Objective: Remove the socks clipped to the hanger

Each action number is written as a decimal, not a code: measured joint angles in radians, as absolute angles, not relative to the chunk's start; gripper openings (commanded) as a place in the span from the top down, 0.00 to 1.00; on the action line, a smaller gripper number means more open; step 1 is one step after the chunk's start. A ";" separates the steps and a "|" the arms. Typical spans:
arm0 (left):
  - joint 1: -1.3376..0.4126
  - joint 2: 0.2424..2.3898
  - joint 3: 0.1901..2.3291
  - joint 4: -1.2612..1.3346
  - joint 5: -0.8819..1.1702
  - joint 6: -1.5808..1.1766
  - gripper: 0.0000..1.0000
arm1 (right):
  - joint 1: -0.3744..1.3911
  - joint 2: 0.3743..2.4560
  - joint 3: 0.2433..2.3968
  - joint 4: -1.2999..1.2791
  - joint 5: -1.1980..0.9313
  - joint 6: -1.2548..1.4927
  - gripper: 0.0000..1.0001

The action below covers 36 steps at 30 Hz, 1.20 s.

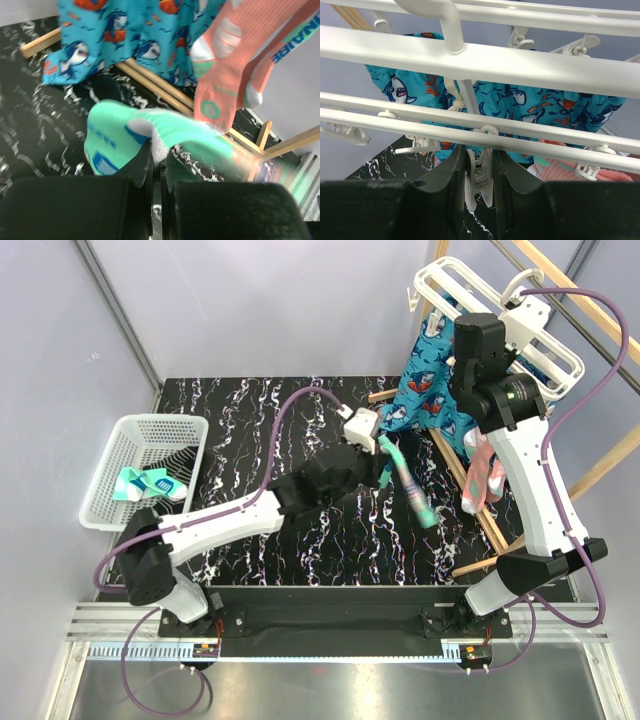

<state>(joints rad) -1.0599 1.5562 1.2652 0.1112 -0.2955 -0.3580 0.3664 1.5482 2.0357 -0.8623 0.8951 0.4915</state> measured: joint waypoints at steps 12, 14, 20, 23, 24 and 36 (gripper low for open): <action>-0.623 1.163 1.187 -0.122 -0.245 -0.465 1.00 | 0.365 1.489 2.000 -0.880 0.719 0.474 0.22; -0.529 1.110 1.187 -0.167 -0.226 -0.472 1.00 | 0.365 1.457 1.958 -0.880 0.672 0.465 0.18; -0.188 1.040 1.188 -0.287 -0.152 -0.489 1.00 | 0.364 1.328 1.765 -0.862 0.463 0.446 0.00; 0.018 1.043 1.158 -0.326 -0.131 -0.522 1.00 | 0.364 1.293 1.727 -0.855 0.366 0.446 0.00; 0.088 1.043 1.139 -0.332 -0.122 -0.535 1.00 | 0.364 1.282 1.716 -0.850 0.336 0.446 0.00; 0.480 1.145 0.999 -0.382 -0.050 -0.643 0.42 | 0.364 1.122 1.589 -0.799 0.102 0.442 0.00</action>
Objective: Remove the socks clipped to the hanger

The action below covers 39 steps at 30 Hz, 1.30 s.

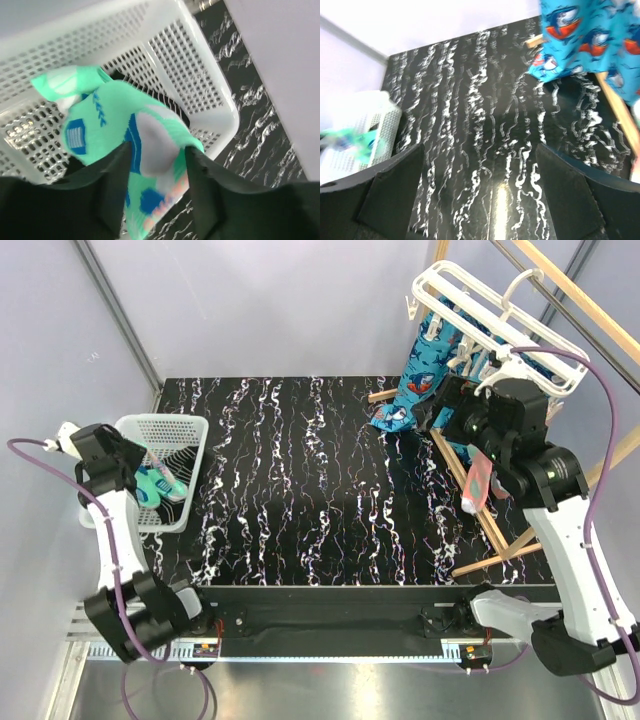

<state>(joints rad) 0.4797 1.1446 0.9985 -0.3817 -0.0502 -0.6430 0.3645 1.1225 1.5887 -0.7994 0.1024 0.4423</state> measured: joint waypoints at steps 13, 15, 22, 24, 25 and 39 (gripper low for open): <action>0.226 1.132 1.146 -0.391 0.038 -0.561 0.25 | 0.364 0.961 1.298 -0.797 0.018 0.417 0.00; 0.132 1.093 1.147 -0.367 0.045 -0.553 0.28 | 0.364 0.938 1.288 -0.811 0.034 0.409 0.00; -0.220 1.146 1.155 -0.367 0.100 -0.513 0.30 | 0.364 0.847 1.266 -0.894 0.171 0.384 0.00; -0.270 1.146 1.129 -0.351 0.134 -0.514 0.30 | 0.364 0.857 1.266 -0.912 0.207 0.378 0.00; -0.284 1.140 1.119 -0.342 0.150 -0.516 0.30 | 0.364 0.870 1.266 -0.923 0.232 0.377 0.01; -0.345 1.059 1.075 -0.328 0.331 -0.447 0.21 | 0.364 1.031 0.993 -0.858 0.439 0.483 0.00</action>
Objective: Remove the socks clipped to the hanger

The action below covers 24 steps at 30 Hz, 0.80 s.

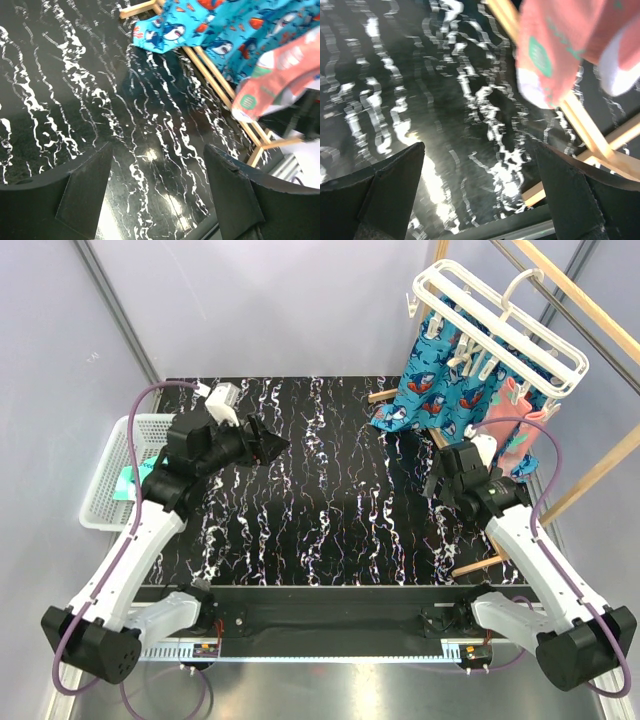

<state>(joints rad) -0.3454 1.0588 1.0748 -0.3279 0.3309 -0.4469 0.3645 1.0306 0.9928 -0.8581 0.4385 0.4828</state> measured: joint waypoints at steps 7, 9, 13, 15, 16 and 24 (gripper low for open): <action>-0.345 1.004 1.070 -0.321 0.385 -0.437 0.21 | 0.364 1.036 0.931 -0.771 0.604 0.484 0.00; -0.346 1.003 1.070 -0.320 0.397 -0.438 0.21 | 0.363 1.050 0.931 -0.735 0.651 0.464 0.00; -0.346 1.003 1.069 -0.320 0.414 -0.441 0.20 | 0.337 1.101 0.930 -0.659 0.691 0.420 0.00; -0.346 1.003 1.069 -0.320 0.418 -0.441 0.20 | 0.319 1.125 0.929 -0.631 0.692 0.405 0.00; -0.346 1.003 1.069 -0.320 0.419 -0.441 0.20 | 0.311 1.135 0.929 -0.615 0.691 0.397 0.00; -0.346 1.003 1.069 -0.320 0.423 -0.441 0.21 | 0.241 1.158 0.926 -0.531 0.691 0.344 0.00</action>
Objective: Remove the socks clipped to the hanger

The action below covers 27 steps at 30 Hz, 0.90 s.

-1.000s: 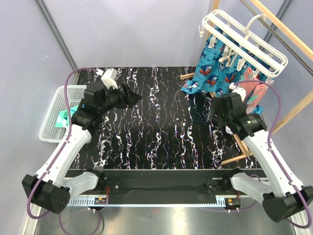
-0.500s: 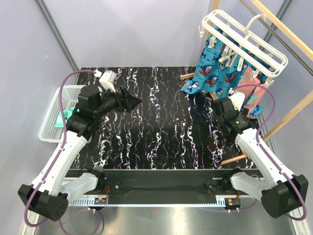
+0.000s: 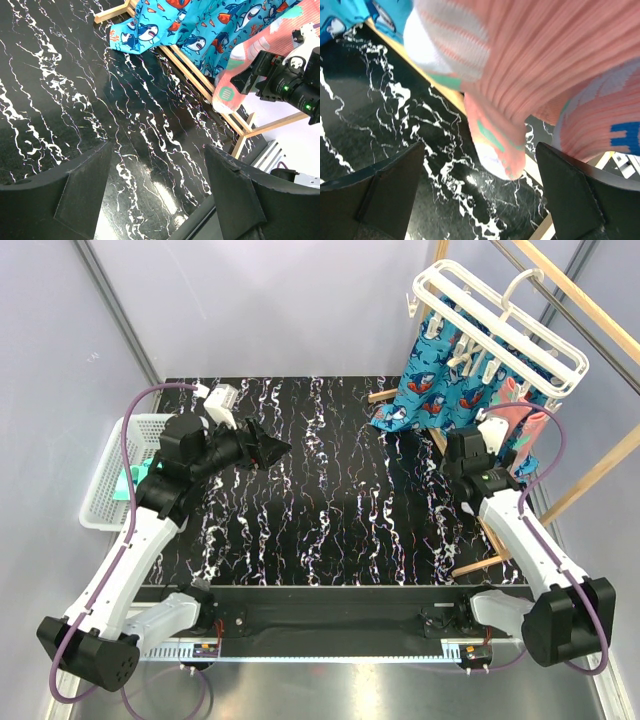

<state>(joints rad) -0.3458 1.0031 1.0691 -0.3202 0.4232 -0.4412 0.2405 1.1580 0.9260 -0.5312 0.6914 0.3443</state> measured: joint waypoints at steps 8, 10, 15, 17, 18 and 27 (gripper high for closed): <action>-0.346 1.003 1.069 -0.320 0.424 -0.445 0.21 | 0.173 1.161 0.881 -0.445 0.660 0.299 0.00; -0.346 1.003 1.069 -0.320 0.424 -0.445 0.21 | 0.164 1.162 0.872 -0.423 0.635 0.283 0.00; -0.346 1.003 1.069 -0.320 0.424 -0.446 0.21 | 0.162 1.168 0.861 -0.367 0.569 0.260 0.00; -0.346 1.002 1.064 -0.313 0.424 -0.449 0.22 | 0.162 1.168 0.853 -0.346 0.543 0.252 0.04; -0.346 1.000 1.059 -0.310 0.424 -0.450 0.22 | 0.163 1.168 0.849 -0.338 0.527 0.249 0.07; -0.346 0.976 1.019 -0.288 0.433 -0.479 0.25 | 0.162 1.167 0.844 -0.319 0.424 0.246 0.66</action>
